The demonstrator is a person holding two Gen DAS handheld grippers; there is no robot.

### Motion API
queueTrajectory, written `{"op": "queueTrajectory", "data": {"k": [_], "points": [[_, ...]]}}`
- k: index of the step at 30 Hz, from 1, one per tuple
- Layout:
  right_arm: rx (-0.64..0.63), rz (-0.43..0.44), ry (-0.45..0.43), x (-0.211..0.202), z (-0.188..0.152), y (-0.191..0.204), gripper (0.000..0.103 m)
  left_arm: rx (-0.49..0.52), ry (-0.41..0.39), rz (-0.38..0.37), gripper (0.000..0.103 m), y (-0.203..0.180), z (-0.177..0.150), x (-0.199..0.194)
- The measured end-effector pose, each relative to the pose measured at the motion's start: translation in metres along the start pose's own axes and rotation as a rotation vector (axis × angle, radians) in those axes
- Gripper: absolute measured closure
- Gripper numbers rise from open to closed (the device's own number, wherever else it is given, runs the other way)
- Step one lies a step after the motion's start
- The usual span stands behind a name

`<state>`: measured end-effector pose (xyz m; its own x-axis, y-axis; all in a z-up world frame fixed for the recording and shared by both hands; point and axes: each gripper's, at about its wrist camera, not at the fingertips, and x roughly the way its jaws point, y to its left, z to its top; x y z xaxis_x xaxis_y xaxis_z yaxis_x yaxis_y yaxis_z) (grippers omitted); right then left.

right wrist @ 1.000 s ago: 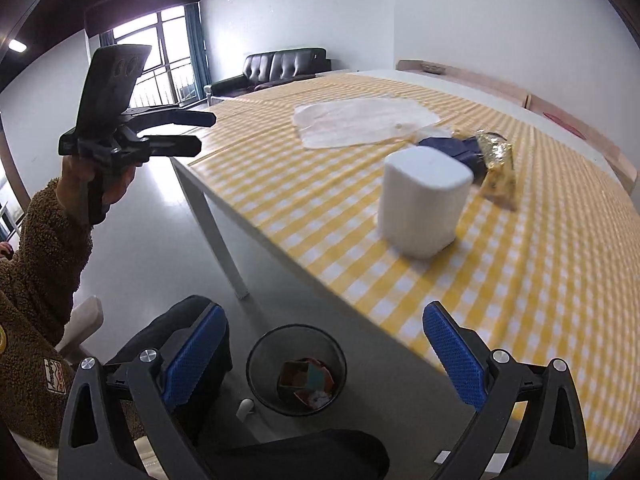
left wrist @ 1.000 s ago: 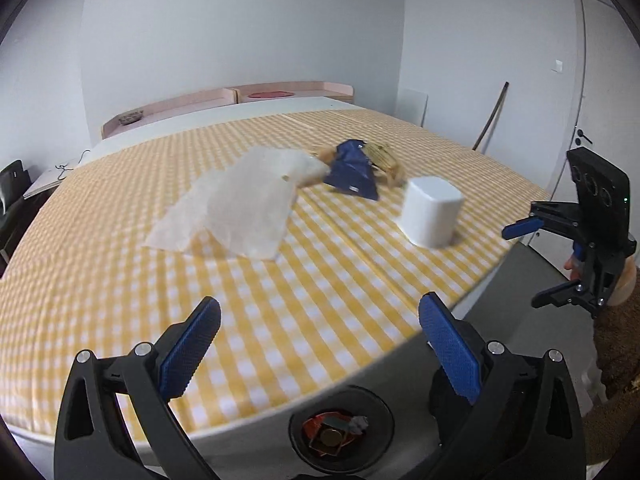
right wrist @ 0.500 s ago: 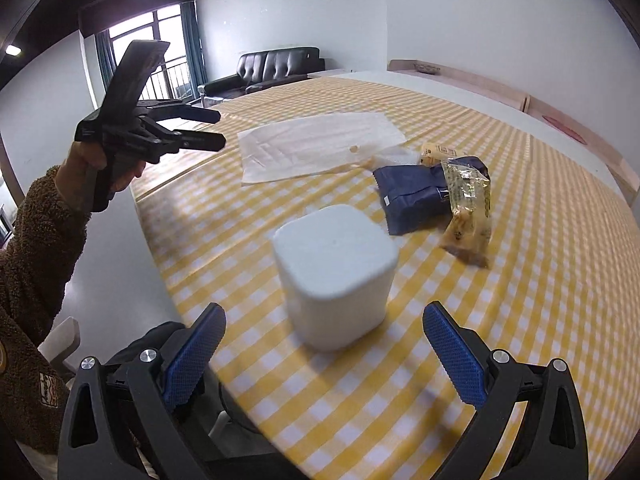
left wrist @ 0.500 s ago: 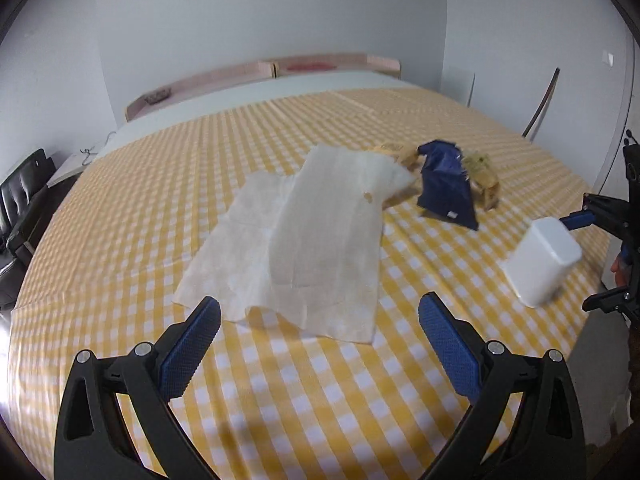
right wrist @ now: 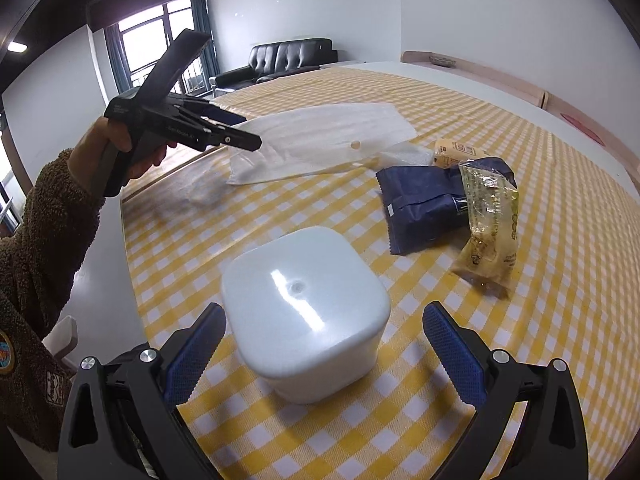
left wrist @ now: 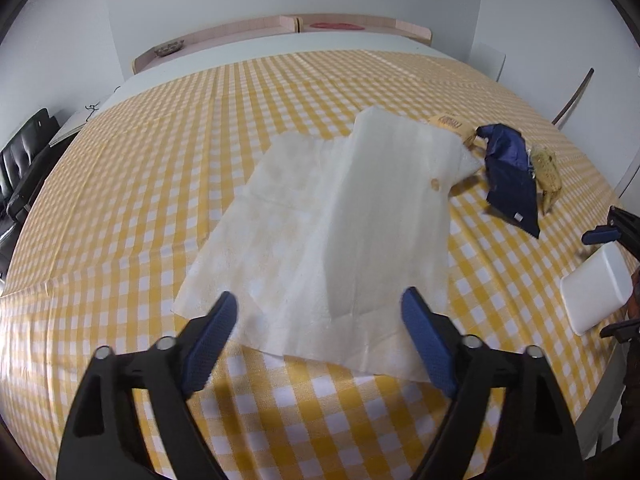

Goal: Collect trash
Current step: 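Pinch the white tissue with the left tool while the right tool grasps the white cup, then carry the tissue and white cup off the table over the wastebasket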

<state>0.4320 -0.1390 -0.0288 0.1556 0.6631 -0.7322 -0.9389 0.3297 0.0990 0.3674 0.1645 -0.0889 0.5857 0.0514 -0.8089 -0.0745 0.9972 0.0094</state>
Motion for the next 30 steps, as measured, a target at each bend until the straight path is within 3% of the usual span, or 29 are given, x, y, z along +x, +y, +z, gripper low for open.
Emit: {"op": "queueTrajectory", "data": {"k": [2,3,4,6,19,30], "points": [[0.009,-0.006,0.011,-0.001,-0.002,0.001,0.020,-0.006,0.007,-0.009,0.046,0.002,-0.001,0.001],[0.012,-0.007,0.018,0.000,-0.001,0.002,0.034,-0.004,0.012,-0.016,0.062,0.002,-0.003,0.001],[0.008,-0.022,0.015,-0.001,-0.002,0.004,0.035,-0.004,0.012,-0.022,0.081,0.002,-0.004,0.001],[-0.004,-0.024,0.025,-0.002,-0.004,0.010,0.035,-0.016,-0.004,-0.011,0.100,0.002,-0.006,-0.003],[-0.008,-0.070,-0.011,-0.039,-0.016,0.052,0.035,-0.030,-0.128,-0.069,0.100,-0.038,-0.040,-0.074],[0.016,-0.079,-0.058,-0.074,-0.040,0.092,0.035,-0.022,-0.203,-0.087,0.100,-0.062,-0.099,-0.144]]}}
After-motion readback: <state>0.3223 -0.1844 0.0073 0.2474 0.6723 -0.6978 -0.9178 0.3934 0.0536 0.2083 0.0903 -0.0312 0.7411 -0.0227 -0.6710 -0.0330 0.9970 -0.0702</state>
